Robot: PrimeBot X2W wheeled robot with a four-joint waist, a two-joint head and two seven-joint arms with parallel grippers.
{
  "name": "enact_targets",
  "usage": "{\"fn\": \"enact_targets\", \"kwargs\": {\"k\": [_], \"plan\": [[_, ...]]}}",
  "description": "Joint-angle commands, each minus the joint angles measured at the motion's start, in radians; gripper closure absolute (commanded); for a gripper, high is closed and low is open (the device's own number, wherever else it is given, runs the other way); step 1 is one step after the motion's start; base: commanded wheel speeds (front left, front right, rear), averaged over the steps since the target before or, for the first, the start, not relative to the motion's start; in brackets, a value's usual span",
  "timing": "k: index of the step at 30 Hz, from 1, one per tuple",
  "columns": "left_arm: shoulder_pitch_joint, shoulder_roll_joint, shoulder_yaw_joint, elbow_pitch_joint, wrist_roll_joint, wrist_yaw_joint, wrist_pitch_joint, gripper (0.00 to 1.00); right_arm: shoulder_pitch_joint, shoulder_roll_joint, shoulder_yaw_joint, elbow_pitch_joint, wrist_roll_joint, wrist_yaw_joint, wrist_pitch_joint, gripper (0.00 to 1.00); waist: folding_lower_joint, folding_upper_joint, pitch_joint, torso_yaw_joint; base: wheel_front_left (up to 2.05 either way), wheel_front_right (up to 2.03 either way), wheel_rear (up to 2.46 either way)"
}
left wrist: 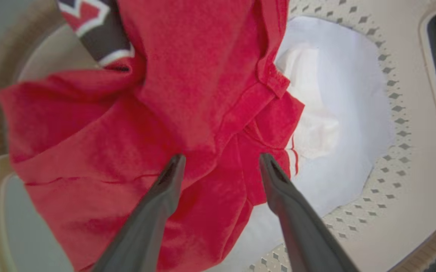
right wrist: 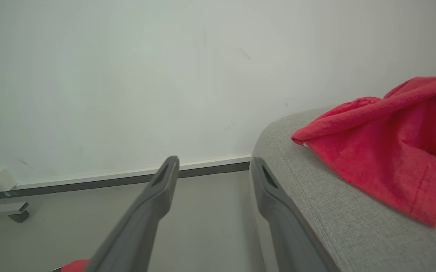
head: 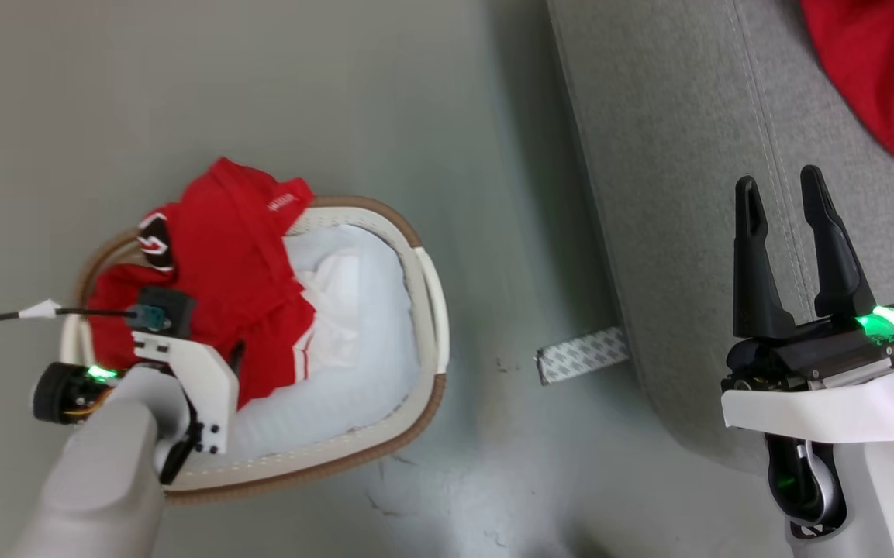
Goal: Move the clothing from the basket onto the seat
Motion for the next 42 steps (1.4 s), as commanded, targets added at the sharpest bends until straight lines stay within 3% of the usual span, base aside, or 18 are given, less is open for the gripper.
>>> {"fn": "enact_targets", "kwargs": {"k": [1, 11, 17, 18, 19, 20, 28, 39, 42], "plan": [[-0.024, 0.018, 0.004, 0.017, 0.001, 0.000, 0.009, 0.00, -0.015, 0.004, 0.003, -0.005, 0.017, -0.002, 0.000, 0.00, -0.0002, 0.0000, 0.050, -0.044, 0.00, 0.00, 0.00], [-0.091, 0.102, -0.206, 0.123, 0.137, -0.002, 0.094, 0.00, -0.039, 0.005, 0.035, -0.005, 0.093, -0.002, 0.000, 0.00, -0.0002, 0.0000, 0.134, -0.121, 0.00, 0.00, 0.00], [-0.118, 0.102, -0.328, 0.146, 0.104, -0.002, 0.124, 0.04, -0.042, 0.005, 0.045, -0.003, 0.116, -0.002, 0.000, 0.00, -0.0002, 0.0000, 0.161, -0.141, 0.00, 0.00, 0.00], [-0.124, 0.099, -0.338, 0.147, 0.094, -0.003, 0.124, 0.24, -0.042, 0.005, 0.045, -0.002, 0.115, -0.002, 0.000, 0.00, -0.0002, 0.0000, 0.162, -0.141, 0.00, 0.00, 0.00], [-0.128, 0.094, -0.350, 0.148, 0.082, -0.004, 0.123, 0.84, -0.043, 0.005, 0.045, -0.001, 0.116, -0.002, 0.000, 0.00, -0.0002, 0.0000, 0.162, -0.141, 0.00, 0.00, 0.00], [-0.130, 0.089, -0.358, 0.149, 0.072, -0.004, 0.120, 1.00, -0.045, 0.004, 0.046, 0.002, 0.117, -0.002, 0.000, 0.00, -0.0002, 0.0000, 0.161, -0.140, 0.00, 0.00, 0.00], [-0.132, 0.064, -0.403, 0.151, 0.010, -0.002, 0.057, 1.00, -0.043, 0.004, 0.036, 0.021, 0.091, -0.002, 0.000, 0.00, -0.0002, 0.0000, 0.103, -0.110, 0.00, 0.00, 0.00], [-0.033, -0.096, -0.436, 0.112, -0.122, -0.002, -0.203, 1.00, 0.035, 0.001, -0.032, 0.066, -0.036, -0.002, 0.000, 0.00, -0.0002, 0.0000, -0.207, 0.051, 0.00, 0.00, 0.00], [-0.021, -0.117, -0.450, 0.098, -0.152, -0.002, -0.242, 1.00, 0.054, -0.008, -0.032, 0.073, -0.050, -0.002, 0.000, 0.00, -0.0002, 0.0000, -0.262, 0.080, 0.00, 0.00, 0.00]]}}
